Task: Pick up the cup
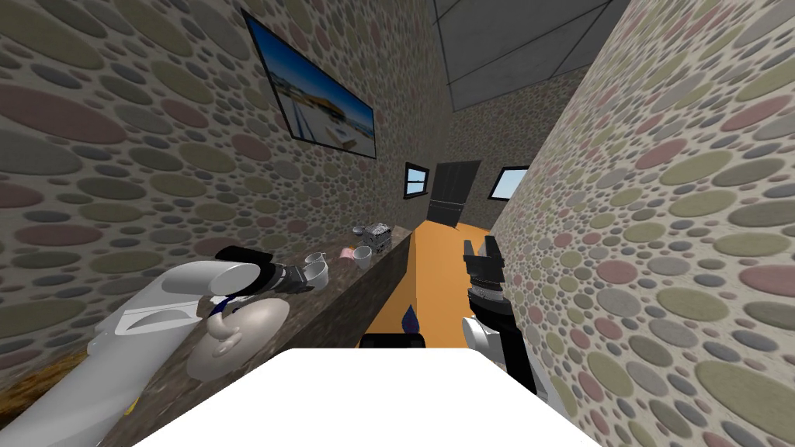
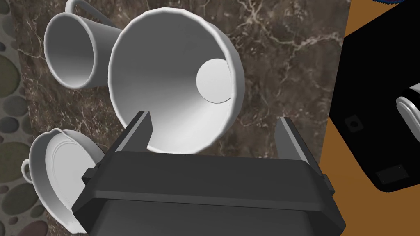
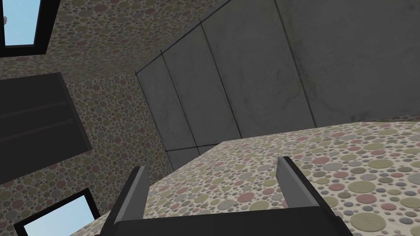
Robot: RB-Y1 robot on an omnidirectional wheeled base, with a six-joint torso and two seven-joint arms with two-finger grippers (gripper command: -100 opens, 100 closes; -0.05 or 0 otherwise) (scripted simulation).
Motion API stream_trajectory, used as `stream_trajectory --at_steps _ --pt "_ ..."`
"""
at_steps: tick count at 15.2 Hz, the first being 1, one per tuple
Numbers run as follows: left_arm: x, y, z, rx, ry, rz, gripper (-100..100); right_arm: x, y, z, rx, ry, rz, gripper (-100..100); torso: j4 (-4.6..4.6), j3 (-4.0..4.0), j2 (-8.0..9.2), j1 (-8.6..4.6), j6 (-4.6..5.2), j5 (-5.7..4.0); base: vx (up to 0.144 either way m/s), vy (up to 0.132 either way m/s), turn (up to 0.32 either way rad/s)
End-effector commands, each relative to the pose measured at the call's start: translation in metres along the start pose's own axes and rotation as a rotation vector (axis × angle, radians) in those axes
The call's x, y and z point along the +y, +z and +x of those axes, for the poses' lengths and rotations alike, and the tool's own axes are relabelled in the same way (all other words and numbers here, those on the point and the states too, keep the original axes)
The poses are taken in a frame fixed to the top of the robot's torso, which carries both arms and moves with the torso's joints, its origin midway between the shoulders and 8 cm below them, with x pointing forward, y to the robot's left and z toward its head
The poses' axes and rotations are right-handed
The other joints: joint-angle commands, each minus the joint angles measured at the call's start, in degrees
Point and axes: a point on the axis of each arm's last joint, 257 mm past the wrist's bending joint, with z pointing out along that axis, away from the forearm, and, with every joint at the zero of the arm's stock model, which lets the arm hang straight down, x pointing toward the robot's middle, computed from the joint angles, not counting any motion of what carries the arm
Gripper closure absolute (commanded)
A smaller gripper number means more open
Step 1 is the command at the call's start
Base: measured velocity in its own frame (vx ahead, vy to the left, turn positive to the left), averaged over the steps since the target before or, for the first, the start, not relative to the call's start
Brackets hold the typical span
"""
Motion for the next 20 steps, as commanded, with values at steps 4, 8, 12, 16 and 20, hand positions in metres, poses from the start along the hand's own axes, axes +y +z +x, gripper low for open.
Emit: stream_trajectory --at_steps 4,8,12,16,20 --pt "0.005 -0.002 -0.007 -0.027 -0.017 -0.026 -100 0.000 0.000 0.000 0.000 0.000 0.000 0 0.00 0.00 0.01 0.01 -0.01 0.01 0.024 -0.003 -0.031" --pt "0.011 -0.004 -0.015 -0.059 -0.039 -0.058 -100 0.000 0.000 0.000 0.000 0.000 0.000 0 0.00 0.00 0.01 0.03 -0.01 0.01 0.025 -0.002 -0.031" --pt "0.016 -0.007 -0.023 -0.090 -0.057 -0.088 -100 0.000 0.000 0.000 0.000 0.000 0.000 0 0.00 0.01 0.01 -0.01 -0.02 0.01 0.022 -0.009 -0.016" --pt "0.026 -0.012 -0.037 -0.144 -0.085 -0.137 -100 0.000 0.000 0.000 0.000 0.000 0.000 0 -0.01 -0.02 -0.03 0.04 -0.01 0.01 0.032 0.003 -0.048" --pt "0.031 -0.014 -0.042 -0.167 -0.095 -0.157 -100 0.000 0.000 0.000 0.000 0.000 0.000 0 0.00 0.01 0.02 -0.02 -0.02 0.00 0.019 -0.007 -0.008"
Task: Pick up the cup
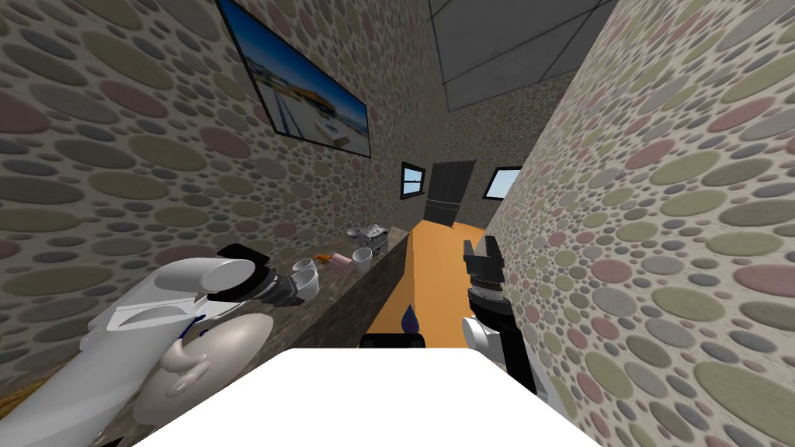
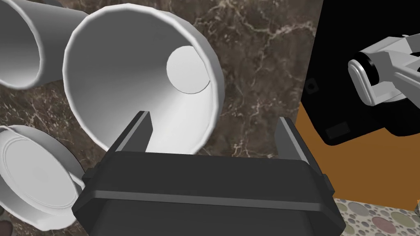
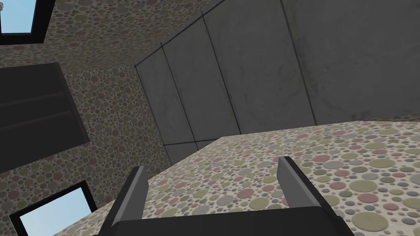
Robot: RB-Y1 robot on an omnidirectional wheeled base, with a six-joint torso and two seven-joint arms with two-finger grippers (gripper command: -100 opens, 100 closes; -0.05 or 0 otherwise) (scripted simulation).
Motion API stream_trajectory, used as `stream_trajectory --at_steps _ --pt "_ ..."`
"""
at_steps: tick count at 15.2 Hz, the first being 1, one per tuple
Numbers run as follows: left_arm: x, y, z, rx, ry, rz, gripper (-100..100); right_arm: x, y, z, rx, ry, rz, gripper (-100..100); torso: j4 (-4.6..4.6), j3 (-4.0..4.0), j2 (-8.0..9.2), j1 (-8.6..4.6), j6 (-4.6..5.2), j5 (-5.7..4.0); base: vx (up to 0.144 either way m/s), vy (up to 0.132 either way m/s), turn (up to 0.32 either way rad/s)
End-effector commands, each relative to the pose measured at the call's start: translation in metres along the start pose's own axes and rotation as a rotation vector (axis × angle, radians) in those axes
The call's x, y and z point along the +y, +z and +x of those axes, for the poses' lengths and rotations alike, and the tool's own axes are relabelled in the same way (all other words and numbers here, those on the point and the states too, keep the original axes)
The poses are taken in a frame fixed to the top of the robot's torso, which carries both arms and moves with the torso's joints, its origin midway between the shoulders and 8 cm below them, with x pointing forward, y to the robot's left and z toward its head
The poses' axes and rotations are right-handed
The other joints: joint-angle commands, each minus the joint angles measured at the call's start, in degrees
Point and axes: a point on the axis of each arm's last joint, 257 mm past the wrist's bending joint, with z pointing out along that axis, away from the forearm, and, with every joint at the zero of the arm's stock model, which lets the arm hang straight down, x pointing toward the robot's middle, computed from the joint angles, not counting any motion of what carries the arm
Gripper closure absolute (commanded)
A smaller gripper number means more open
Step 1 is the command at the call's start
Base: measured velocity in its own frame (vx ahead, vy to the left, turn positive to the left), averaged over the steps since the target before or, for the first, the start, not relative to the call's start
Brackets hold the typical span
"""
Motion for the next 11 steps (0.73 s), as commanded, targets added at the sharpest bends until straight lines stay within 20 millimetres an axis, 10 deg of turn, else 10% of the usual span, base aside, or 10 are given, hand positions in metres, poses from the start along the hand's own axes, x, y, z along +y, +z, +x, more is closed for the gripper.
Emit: stream_trajectory --at_steps 1,10,11 --pt "0.005 -0.001 -0.008 -0.029 -0.010 -0.024 -100 0.000 0.000 0.000 0.000 0.000 0.000 0 0.00 0.00 0.00 0.00 0.00 0.00 0.019 -0.004 -0.017" --pt "-0.002 0.018 -0.013 -0.034 -0.020 -0.027 -100 0.000 0.000 0.000 0.000 0.000 0.000 0 0.02 0.05 0.08 0.05 0.00 0.02 0.005 0.001 -0.009" --pt "-0.003 0.019 -0.013 -0.032 -0.018 -0.025 100 0.000 0.000 0.000 0.000 0.000 0.000 0 0.02 0.05 0.09 0.05 0.00 0.01 0.000 0.000 0.000"
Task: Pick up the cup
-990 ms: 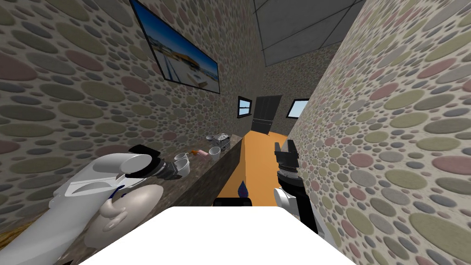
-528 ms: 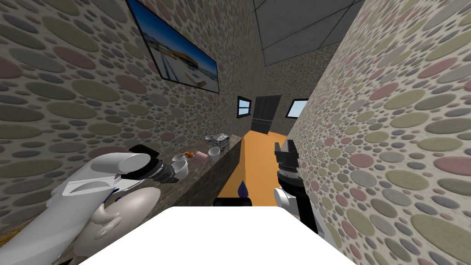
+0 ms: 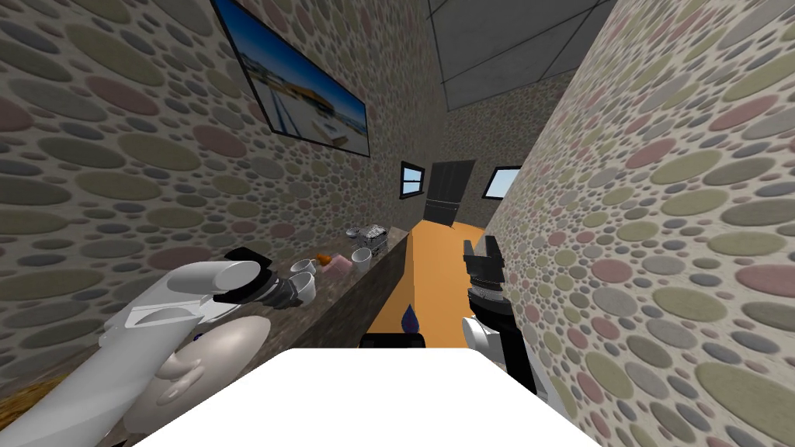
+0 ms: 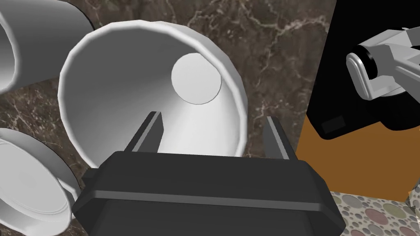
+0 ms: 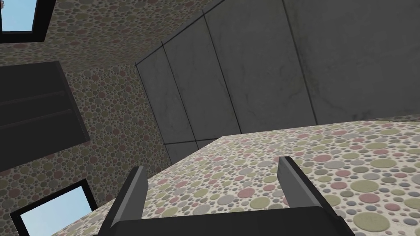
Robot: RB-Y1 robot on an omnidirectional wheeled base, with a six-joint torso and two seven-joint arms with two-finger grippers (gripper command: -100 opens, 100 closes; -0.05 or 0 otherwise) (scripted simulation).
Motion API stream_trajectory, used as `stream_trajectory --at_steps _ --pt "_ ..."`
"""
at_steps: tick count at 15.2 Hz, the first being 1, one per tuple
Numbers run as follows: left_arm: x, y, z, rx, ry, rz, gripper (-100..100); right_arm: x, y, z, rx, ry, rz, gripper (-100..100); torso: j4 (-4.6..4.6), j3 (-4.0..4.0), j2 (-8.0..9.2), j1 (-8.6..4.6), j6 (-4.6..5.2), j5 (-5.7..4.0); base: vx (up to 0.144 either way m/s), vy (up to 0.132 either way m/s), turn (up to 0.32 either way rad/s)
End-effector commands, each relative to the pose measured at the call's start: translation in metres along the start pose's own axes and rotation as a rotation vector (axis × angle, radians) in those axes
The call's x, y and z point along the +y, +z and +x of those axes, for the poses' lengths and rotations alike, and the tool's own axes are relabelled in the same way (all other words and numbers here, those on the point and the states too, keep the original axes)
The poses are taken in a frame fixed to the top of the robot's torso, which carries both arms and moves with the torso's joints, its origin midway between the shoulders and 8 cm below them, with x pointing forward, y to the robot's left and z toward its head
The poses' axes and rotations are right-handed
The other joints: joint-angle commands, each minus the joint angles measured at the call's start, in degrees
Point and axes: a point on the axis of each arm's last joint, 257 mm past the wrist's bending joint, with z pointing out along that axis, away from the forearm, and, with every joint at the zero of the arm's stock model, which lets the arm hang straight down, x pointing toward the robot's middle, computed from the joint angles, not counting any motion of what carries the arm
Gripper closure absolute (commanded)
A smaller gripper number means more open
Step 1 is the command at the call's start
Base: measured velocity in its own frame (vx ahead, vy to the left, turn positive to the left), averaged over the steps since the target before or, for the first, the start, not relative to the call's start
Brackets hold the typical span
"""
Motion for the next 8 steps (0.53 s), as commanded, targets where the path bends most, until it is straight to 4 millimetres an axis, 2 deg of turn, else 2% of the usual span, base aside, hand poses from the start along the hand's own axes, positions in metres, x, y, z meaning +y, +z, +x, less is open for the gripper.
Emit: stream_trajectory --at_steps 1,4,5,7,8 --pt "0.000 0.000 0.000 0.000 0.000 0.000 100 0.000 0.000 0.000 0.000 0.000 0.000 0 0.00 0.00 0.00 0.00 0.00 0.00 0.000 0.000 0.000" --pt "0.001 0.000 -0.001 -0.002 0.002 -0.003 100 0.000 0.000 0.000 0.000 0.000 0.000 0 0.04 0.01 -0.02 0.02 -0.03 -0.01 0.000 0.000 0.000" --pt "0.004 -0.010 0.002 0.001 0.003 -0.001 100 0.000 0.000 0.000 0.000 0.000 0.000 0 0.06 0.03 0.00 0.01 -0.04 -0.01 0.000 0.000 0.000" --pt "0.007 -0.018 0.003 0.000 0.006 -0.001 100 0.000 0.000 0.000 0.000 0.000 0.000 0 0.09 0.06 0.02 -0.03 -0.05 -0.05 0.000 0.000 0.000" --pt "0.005 -0.013 0.002 0.002 0.007 0.000 100 0.000 0.000 0.000 0.000 0.000 0.000 0 0.10 0.07 0.04 -0.05 -0.06 -0.07 0.000 0.000 0.000"
